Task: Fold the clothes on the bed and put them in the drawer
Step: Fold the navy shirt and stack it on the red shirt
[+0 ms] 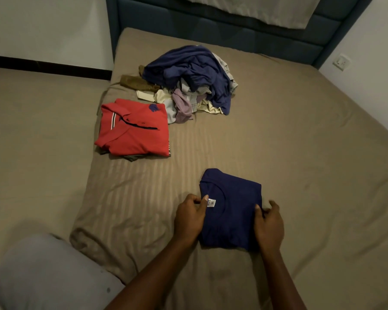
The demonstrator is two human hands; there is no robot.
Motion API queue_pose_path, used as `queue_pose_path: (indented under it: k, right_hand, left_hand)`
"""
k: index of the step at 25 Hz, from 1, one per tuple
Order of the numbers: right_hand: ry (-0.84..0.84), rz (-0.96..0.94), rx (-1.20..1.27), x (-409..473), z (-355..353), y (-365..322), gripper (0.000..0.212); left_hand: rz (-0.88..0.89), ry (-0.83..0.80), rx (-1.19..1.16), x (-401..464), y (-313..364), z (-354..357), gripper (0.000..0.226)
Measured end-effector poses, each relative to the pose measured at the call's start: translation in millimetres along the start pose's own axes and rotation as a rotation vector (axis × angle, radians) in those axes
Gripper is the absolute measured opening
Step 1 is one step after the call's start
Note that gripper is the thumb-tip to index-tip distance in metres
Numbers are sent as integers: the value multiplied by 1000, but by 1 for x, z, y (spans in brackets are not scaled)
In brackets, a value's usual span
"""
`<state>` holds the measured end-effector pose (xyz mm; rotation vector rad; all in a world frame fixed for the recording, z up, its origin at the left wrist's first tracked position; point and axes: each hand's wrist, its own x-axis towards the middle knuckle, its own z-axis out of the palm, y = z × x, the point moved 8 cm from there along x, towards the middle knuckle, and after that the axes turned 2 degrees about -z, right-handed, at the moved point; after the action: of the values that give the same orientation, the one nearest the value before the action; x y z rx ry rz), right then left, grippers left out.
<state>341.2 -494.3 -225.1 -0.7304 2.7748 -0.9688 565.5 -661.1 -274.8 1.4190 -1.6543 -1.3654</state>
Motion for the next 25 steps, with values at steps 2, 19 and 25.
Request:
queue_pose_path:
  k: [2,19,25]
  right_hand:
    - [-102,206,119,11,-3,17,40]
    - [-289,145,789,11,21,-54,29]
    - [-383,25,919,32,88,-174,32]
  left_hand:
    - [-25,-2,33,3,6,6,43]
    - [-40,-254,-354,27,18,-10,26]
    - [49,-36,-405,101,41,-126,45]
